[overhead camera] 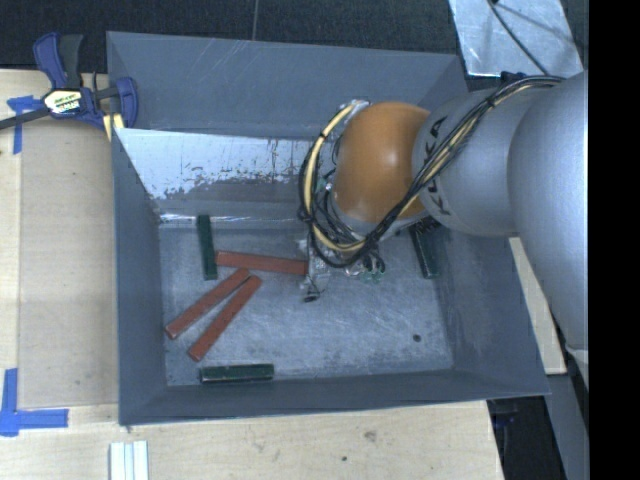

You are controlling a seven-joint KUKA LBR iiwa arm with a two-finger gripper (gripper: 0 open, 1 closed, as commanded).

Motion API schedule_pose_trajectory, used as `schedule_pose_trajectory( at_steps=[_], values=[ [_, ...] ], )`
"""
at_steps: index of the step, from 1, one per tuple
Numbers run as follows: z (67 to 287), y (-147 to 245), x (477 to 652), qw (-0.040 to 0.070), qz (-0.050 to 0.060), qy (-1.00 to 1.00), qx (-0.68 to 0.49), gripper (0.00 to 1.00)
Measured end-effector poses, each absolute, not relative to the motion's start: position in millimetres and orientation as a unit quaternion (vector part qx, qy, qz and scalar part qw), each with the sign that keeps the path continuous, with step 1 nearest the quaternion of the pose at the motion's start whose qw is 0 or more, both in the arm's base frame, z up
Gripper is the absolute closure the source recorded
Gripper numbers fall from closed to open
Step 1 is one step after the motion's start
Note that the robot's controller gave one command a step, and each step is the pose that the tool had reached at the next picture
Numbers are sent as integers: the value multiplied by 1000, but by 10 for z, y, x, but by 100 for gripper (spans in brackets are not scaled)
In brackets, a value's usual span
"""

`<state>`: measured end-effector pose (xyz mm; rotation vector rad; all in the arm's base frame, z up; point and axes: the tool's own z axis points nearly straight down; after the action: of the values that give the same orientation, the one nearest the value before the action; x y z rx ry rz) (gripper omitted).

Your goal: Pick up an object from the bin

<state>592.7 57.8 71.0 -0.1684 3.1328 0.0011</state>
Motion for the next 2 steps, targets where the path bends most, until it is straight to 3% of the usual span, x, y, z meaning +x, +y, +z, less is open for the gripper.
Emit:
schedule_pose_trajectory(
  at_steps=[1,2],
  values=[
    [1238,819,5862,4,0,991,-136,100],
    [820,347,5617,-1,-1,989,-151,100]
  ],
)
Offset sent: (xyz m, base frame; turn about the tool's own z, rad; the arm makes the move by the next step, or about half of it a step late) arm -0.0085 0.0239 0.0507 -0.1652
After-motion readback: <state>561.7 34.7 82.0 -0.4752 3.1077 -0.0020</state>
